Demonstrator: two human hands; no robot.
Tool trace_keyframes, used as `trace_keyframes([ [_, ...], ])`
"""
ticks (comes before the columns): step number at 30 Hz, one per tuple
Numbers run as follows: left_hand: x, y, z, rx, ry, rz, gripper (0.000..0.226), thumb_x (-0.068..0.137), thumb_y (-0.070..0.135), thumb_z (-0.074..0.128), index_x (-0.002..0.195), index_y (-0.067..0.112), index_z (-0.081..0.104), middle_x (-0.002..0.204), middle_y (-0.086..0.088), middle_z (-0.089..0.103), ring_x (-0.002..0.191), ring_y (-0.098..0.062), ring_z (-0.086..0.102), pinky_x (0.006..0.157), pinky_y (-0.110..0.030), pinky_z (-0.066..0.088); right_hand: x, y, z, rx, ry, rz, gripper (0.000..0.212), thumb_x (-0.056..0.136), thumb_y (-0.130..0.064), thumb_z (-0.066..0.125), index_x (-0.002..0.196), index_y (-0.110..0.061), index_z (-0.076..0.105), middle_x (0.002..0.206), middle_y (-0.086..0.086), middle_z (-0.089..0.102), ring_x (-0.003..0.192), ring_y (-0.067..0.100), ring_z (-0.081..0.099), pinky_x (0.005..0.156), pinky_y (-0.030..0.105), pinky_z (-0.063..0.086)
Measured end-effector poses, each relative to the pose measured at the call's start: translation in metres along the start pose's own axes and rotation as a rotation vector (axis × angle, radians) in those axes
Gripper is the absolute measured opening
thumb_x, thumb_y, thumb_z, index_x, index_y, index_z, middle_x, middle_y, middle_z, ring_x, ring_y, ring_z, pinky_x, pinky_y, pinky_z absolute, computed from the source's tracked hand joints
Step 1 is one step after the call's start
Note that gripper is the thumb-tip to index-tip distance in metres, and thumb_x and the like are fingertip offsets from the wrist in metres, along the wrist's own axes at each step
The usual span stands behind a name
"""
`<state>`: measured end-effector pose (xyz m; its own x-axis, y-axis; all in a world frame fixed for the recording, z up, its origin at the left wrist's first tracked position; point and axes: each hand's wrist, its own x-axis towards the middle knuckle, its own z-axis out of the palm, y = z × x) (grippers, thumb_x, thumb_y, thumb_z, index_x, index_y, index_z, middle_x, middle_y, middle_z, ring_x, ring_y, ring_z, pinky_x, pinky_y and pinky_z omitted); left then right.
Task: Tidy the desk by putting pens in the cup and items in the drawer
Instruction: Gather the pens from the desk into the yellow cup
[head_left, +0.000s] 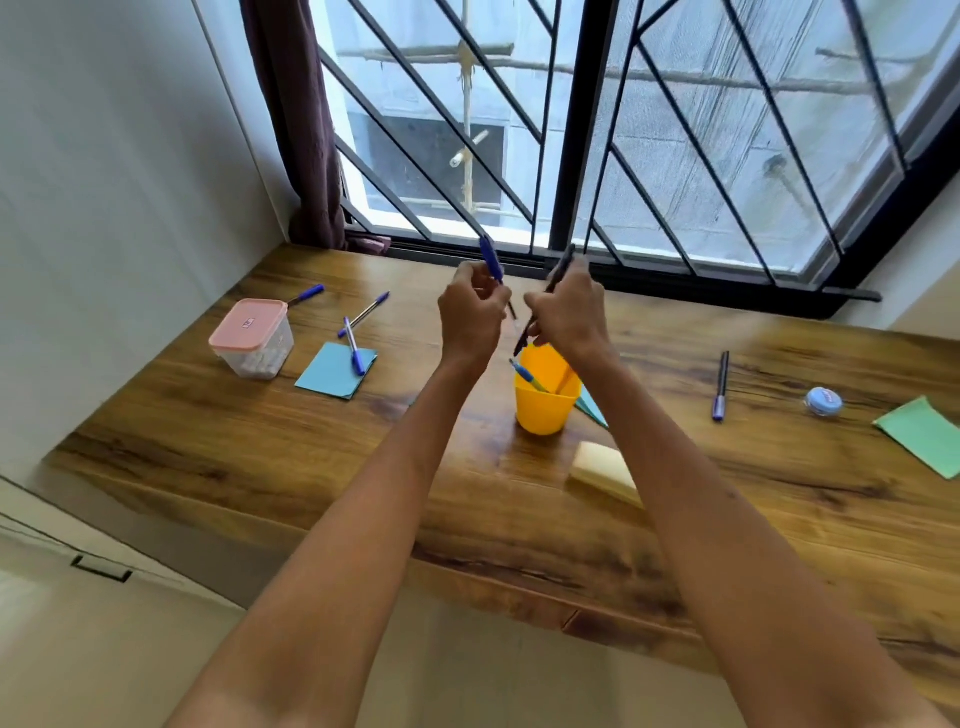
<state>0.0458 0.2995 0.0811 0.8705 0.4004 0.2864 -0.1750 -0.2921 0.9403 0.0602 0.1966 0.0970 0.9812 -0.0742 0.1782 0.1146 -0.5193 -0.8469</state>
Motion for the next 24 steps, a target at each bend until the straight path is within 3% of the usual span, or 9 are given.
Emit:
trace_keyframes([
  [4, -0.001, 0.001, 0.021, 0.199, -0.209, 0.015, 0.028, 0.081, 0.002, 0.065, 0.109, 0.0, 0.06, 0.096, -0.016, 0.068, 0.087, -0.025, 0.065, 0.079, -0.033, 0.053, 0.006, 0.022, -0.015, -0.171, -0.063, 0.027, 0.03, 0.083, -0.017, 0.06, 0.105, -0.008, 0.043, 0.094, 0.023, 0.065, 0.081, 0.043, 0.067, 0.071, 0.054, 0.056],
  [8, -0.008, -0.017, 0.034, 0.418, -0.343, -0.073, 0.022, 0.078, 0.009, 0.065, 0.099, 0.003, 0.066, 0.096, -0.017, 0.069, 0.097, -0.03, 0.063, 0.084, -0.036, 0.051, 0.009, 0.042, -0.014, -0.217, -0.196, 0.103, 0.009, 0.084, -0.016, 0.051, 0.079, -0.008, 0.048, 0.078, 0.024, 0.067, 0.069, 0.04, 0.069, 0.066, 0.052, 0.058],
  [12, -0.007, -0.032, 0.036, 0.567, -0.375, -0.115, 0.031, 0.078, 0.017, 0.063, 0.109, 0.012, 0.065, 0.104, -0.011, 0.069, 0.117, -0.03, 0.046, 0.098, -0.04, 0.041, 0.012, 0.046, -0.016, -0.281, -0.32, 0.119, 0.015, 0.086, -0.01, 0.061, 0.075, -0.001, 0.058, 0.072, 0.021, 0.07, 0.059, 0.03, 0.071, 0.063, 0.044, 0.061],
  [15, 0.0, -0.034, 0.033, 0.517, -0.286, -0.113, 0.03, 0.081, 0.021, 0.06, 0.11, 0.016, 0.066, 0.103, -0.004, 0.07, 0.117, -0.027, 0.045, 0.098, -0.039, 0.037, 0.02, 0.048, -0.016, -0.296, -0.28, 0.084, 0.02, 0.079, -0.02, 0.073, 0.081, -0.006, 0.059, 0.082, 0.02, 0.07, 0.07, 0.032, 0.071, 0.069, 0.047, 0.059],
  [18, 0.009, -0.036, 0.024, 0.335, -0.099, -0.19, 0.021, 0.085, 0.016, 0.054, 0.101, 0.017, 0.067, 0.1, -0.006, 0.069, 0.11, -0.027, 0.051, 0.094, -0.041, 0.044, 0.028, 0.035, -0.015, -0.325, -0.164, -0.028, 0.028, 0.078, -0.027, 0.073, 0.097, -0.009, 0.065, 0.097, 0.015, 0.069, 0.091, 0.031, 0.066, 0.08, 0.039, 0.054],
  [21, 0.02, -0.042, 0.009, 0.207, 0.084, -0.257, 0.013, 0.089, 0.011, 0.054, 0.093, 0.015, 0.066, 0.096, -0.008, 0.068, 0.098, -0.028, 0.062, 0.083, -0.034, 0.052, 0.03, 0.011, -0.005, -0.201, -0.071, -0.184, 0.011, 0.08, -0.02, 0.069, 0.084, -0.009, 0.069, 0.085, 0.013, 0.072, 0.078, 0.03, 0.068, 0.074, 0.039, 0.055],
  [24, 0.031, -0.061, -0.009, 0.205, 0.145, -0.294, 0.017, 0.092, 0.005, 0.053, 0.104, 0.005, 0.065, 0.103, -0.011, 0.068, 0.096, -0.023, 0.064, 0.081, -0.03, 0.051, 0.019, -0.003, 0.028, -0.104, -0.24, -0.242, 0.007, 0.08, -0.003, 0.064, 0.078, -0.004, 0.07, 0.074, 0.016, 0.071, 0.065, 0.029, 0.069, 0.066, 0.042, 0.057],
])
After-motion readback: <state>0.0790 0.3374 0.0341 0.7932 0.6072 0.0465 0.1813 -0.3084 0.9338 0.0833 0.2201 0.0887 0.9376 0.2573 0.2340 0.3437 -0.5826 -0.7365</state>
